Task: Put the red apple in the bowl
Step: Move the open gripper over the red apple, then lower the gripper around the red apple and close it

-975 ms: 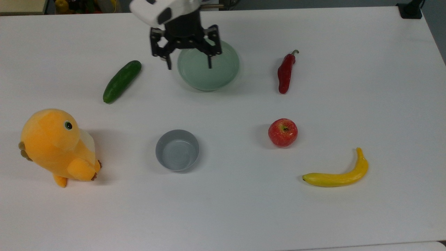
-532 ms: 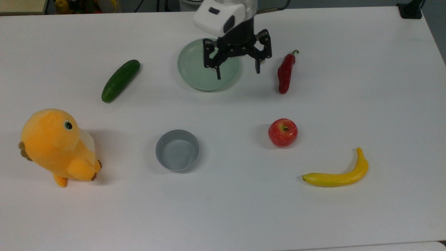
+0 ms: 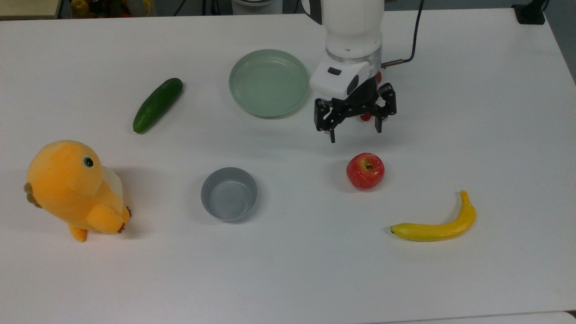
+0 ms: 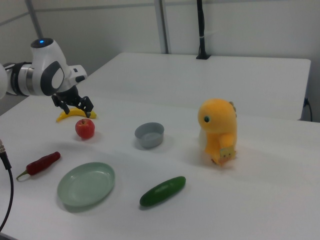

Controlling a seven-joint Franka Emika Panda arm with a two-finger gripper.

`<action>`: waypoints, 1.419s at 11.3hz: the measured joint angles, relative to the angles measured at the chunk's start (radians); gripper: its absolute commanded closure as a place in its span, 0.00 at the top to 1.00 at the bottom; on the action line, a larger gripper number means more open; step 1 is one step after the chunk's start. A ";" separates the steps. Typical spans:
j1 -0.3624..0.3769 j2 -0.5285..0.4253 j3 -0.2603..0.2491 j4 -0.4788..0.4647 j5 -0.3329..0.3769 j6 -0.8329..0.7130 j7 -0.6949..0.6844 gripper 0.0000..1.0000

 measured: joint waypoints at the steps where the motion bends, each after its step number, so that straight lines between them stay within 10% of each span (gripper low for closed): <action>1: 0.012 0.016 0.000 0.004 -0.002 0.029 0.010 1.00; 13: 0.040 0.212 0.001 0.121 -0.163 0.099 0.086 0.97; 15: 0.041 0.228 0.011 0.123 -0.185 0.103 0.087 0.30; 16: 0.041 0.231 0.015 0.124 -0.205 0.103 0.087 0.22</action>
